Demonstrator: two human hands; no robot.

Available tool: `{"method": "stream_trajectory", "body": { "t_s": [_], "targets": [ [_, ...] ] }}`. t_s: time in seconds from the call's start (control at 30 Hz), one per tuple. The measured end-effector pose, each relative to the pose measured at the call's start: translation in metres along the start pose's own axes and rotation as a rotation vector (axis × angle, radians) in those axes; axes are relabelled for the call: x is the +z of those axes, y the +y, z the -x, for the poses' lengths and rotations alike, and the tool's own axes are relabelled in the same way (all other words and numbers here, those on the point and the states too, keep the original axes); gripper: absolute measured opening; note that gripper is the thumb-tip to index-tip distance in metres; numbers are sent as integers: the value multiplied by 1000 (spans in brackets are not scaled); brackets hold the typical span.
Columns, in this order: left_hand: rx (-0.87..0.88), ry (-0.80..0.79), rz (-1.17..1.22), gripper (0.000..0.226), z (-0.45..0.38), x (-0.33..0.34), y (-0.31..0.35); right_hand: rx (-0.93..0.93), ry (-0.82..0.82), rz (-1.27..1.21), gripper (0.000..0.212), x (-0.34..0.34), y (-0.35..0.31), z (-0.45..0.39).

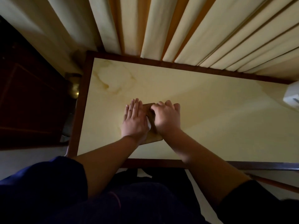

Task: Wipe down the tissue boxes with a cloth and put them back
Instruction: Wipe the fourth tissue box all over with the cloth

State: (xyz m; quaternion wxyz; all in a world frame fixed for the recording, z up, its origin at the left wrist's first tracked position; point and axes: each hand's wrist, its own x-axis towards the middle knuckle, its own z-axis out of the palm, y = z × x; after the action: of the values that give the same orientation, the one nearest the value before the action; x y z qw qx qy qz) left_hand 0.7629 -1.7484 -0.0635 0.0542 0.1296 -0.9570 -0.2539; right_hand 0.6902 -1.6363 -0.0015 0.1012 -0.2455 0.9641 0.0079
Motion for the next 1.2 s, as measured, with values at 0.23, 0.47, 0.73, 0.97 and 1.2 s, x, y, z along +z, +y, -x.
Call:
{"method": "stream_trajectory", "body": {
  "t_s": [0.23, 0.47, 0.73, 0.97, 1.2],
  "targets": [
    [-13, -33, 1, 70, -1, 0, -2, -11, 116, -10, 17, 26, 12, 71],
    [-29, 3, 16, 67, -1, 0, -1, -5, 126, -117, 11, 28, 26, 96],
    [13, 83, -26, 60, -2, 7, -6, 85, 78, -123, 37, 0, 3, 14],
    [33, 149, -15, 56, -1, 4, -3, 93, 100, -199, 22, 4, 3, -17],
    [26, 40, -33, 61, -3, 10, -7, 34, 50, -137, 11, 15, 15, 59]
  ]
}}
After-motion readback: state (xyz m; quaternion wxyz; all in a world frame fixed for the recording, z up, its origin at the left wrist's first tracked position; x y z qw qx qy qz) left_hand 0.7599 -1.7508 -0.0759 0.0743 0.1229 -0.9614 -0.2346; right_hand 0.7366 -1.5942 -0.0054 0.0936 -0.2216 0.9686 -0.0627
